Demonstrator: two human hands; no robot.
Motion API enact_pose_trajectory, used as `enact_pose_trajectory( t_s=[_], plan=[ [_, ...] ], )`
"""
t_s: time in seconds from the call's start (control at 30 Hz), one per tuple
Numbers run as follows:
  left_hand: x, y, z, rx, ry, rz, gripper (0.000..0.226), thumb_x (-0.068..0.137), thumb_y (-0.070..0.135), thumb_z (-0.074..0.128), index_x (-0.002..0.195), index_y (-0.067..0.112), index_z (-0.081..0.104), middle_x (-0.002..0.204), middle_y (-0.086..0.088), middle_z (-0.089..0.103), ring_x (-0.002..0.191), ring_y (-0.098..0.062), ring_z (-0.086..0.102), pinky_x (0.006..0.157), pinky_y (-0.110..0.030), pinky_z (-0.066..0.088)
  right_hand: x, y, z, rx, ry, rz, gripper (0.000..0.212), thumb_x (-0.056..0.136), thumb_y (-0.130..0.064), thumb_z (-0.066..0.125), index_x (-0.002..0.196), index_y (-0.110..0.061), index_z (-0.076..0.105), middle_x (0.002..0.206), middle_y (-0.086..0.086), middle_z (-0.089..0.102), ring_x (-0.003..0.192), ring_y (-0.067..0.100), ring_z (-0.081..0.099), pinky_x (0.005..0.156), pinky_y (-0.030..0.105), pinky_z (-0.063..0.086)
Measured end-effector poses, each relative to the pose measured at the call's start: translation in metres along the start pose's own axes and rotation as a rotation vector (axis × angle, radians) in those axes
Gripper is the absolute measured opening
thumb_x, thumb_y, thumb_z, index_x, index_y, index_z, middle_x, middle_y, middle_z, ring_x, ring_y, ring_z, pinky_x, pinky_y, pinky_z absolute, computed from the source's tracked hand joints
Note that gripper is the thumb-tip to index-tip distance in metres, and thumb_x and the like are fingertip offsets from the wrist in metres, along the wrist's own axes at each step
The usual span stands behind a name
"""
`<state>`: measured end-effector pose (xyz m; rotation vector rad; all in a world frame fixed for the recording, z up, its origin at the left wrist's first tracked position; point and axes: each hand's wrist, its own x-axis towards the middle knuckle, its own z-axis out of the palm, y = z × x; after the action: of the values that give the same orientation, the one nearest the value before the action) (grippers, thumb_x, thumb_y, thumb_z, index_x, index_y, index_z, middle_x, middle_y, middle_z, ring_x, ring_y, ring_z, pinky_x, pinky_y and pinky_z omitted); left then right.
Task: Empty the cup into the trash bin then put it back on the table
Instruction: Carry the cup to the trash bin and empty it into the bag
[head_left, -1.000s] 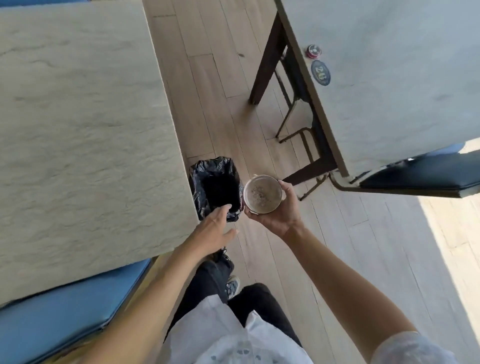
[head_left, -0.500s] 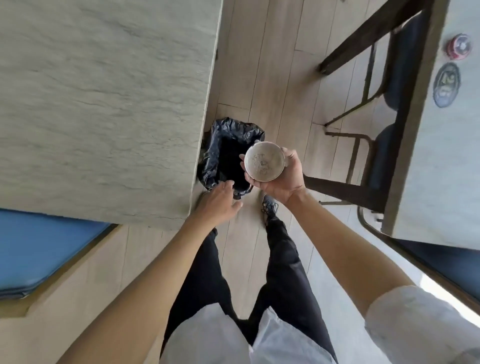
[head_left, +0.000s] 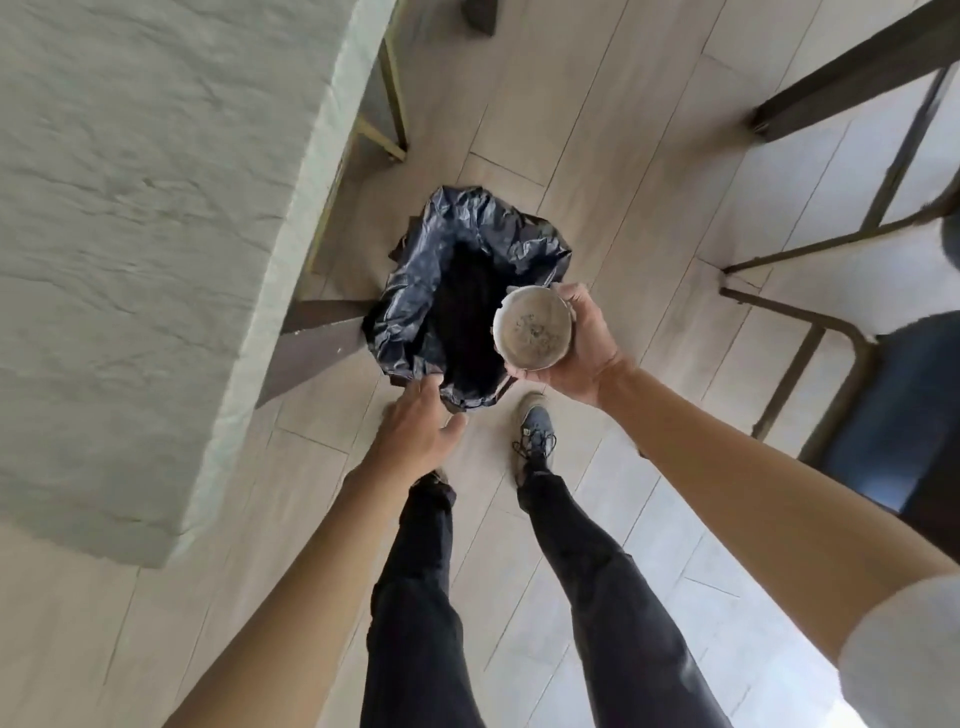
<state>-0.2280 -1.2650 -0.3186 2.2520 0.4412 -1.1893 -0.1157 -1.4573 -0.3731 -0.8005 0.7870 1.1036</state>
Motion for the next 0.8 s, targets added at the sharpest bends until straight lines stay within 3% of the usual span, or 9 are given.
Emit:
enact_pose_trajectory(
  t_s=[0.17, 0.23, 0.33, 0.4, 0.5, 0.67, 0.8],
  plan=[
    [0.041, -0.023, 0.023, 0.010, 0.017, -0.005, 0.061, 0.096, 0.037, 0.055, 0.146, 0.009, 0.035, 0.146, -0.011, 0.044, 0.131, -0.030, 0.047, 0.105, -0.044, 0.041, 0.056, 0.028, -0.018, -0.258, 0.089, 0.049, 0.047, 0.093, -0.060, 0.050, 0.111, -0.021, 0.070, 0.120, 0.014, 0.064, 0.105, 0.030, 0.058, 0.078, 0.038, 0.054],
    [0.054, -0.032, 0.027, 0.009, 0.029, 0.005, 0.060, 0.096, 0.036, 0.055, 0.145, 0.009, 0.036, 0.143, -0.010, 0.045, 0.129, -0.029, 0.048, 0.100, -0.041, 0.042, 0.075, 0.034, -0.019, -0.365, 0.079, 0.056, 0.050, 0.091, -0.064, 0.049, 0.110, -0.023, 0.070, 0.125, 0.016, 0.060, 0.108, 0.030, 0.056, 0.075, 0.037, 0.056],
    [0.071, -0.044, 0.031, 0.015, 0.037, 0.009, 0.058, 0.096, 0.037, 0.055, 0.144, 0.010, 0.037, 0.140, -0.010, 0.047, 0.126, -0.028, 0.050, 0.095, -0.038, 0.042, 0.100, 0.031, -0.019, -0.462, 0.120, 0.046, 0.047, 0.088, -0.064, 0.050, 0.107, -0.027, 0.072, 0.134, 0.014, 0.060, 0.121, 0.032, 0.058, 0.081, 0.044, 0.059],
    [0.079, -0.050, 0.032, 0.018, 0.042, 0.004, 0.058, 0.097, 0.039, 0.054, 0.144, 0.011, 0.036, 0.140, -0.009, 0.046, 0.126, -0.028, 0.050, 0.094, -0.037, 0.042, 0.111, 0.024, -0.017, -0.465, 0.164, 0.033, 0.049, 0.089, -0.063, 0.052, 0.117, -0.026, 0.069, 0.135, 0.013, 0.063, 0.123, 0.032, 0.060, 0.085, 0.047, 0.058],
    [0.087, -0.056, 0.031, 0.018, 0.053, -0.006, 0.062, 0.096, 0.040, 0.055, 0.147, 0.010, 0.033, 0.143, -0.009, 0.044, 0.130, -0.027, 0.047, 0.098, -0.037, 0.040, 0.126, 0.011, -0.011, -0.588, 0.227, -0.004, 0.045, 0.095, -0.062, 0.048, 0.118, -0.026, 0.065, 0.123, 0.011, 0.067, 0.115, 0.029, 0.065, 0.087, 0.045, 0.057],
    [0.095, -0.057, 0.027, -0.008, 0.078, -0.002, 0.064, 0.096, 0.038, 0.056, 0.148, 0.009, 0.033, 0.145, -0.012, 0.044, 0.131, -0.027, 0.047, 0.097, -0.037, 0.043, 0.144, 0.005, 0.000, -0.807, 0.272, -0.044, 0.057, 0.097, -0.065, 0.040, 0.130, -0.022, 0.060, 0.112, 0.010, 0.065, 0.099, 0.027, 0.065, 0.078, 0.039, 0.057],
    [0.094, -0.055, 0.025, -0.014, 0.079, 0.017, 0.063, 0.097, 0.038, 0.055, 0.148, 0.008, 0.033, 0.145, -0.012, 0.043, 0.131, -0.027, 0.047, 0.097, -0.037, 0.042, 0.151, 0.008, 0.004, -0.823, 0.255, -0.132, 0.062, 0.098, -0.057, 0.041, 0.104, 0.002, 0.060, 0.077, 0.011, 0.060, 0.068, 0.021, 0.057, 0.070, 0.034, 0.051]
  ],
)
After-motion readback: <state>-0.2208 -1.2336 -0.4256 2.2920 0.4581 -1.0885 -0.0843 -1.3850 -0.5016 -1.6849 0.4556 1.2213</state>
